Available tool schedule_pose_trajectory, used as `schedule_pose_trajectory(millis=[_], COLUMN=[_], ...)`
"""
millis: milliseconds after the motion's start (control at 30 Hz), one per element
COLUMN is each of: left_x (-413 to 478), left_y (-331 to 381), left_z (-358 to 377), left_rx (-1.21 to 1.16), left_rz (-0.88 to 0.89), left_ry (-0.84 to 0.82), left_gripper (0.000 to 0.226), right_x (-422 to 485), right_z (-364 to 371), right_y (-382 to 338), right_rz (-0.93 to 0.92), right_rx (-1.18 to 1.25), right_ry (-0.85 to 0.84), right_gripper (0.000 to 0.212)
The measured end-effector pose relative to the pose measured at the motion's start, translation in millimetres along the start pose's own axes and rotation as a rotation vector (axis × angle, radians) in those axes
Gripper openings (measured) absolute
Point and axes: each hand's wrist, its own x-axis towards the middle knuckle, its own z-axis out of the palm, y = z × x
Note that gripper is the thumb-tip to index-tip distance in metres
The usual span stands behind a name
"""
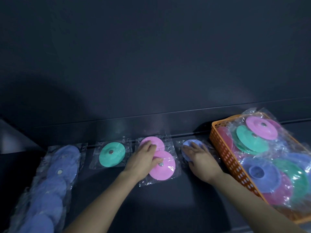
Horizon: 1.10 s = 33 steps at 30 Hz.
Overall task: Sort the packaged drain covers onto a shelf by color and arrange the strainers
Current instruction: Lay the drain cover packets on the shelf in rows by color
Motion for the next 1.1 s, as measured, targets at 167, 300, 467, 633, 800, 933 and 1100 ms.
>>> schedule_pose_trajectory(millis=[167, 300, 467, 633, 800, 933, 1100], left_x=[1, 0, -1, -3, -4, -4, -6], left_y=[-3, -4, -5, -8, -4, -4, -7], left_z=[-2, 1, -1, 0, -9, -13, -17], left_rx=[0.031, 0.035, 0.005, -0.079, -0.129, -0.192, -0.127], left_rz=[0.048, 0.046, 0.035, 0.009, -0.008, -0.021, -0.051], left_ry=[0.052, 0.067, 0.060, 0.011, -0.037, -0.042, -0.081], left_gripper=[0.050, 0.051, 0.051, 0.073, 0.077, 0.073, 0.060], right_x=[19, 25, 22, 5, -7, -12, -12], right_z=[9, 9, 9, 10, 3, -7, 1], right_y=[7, 7, 16, 36, 46, 14, -43], right_rz=[0.075, 0.088, 0.015, 0.063, 0.128, 0.087, -0.193], right_rx=[0.077, 0.061, 0.030, 0.171, 0.218, 0.239, 0.251], right_ry=[-0.019, 0.000, 0.053, 0.225, 0.156, 0.216, 0.054], right_gripper=[0.062, 0.067, 0.050, 0.041, 0.049, 0.046, 0.054])
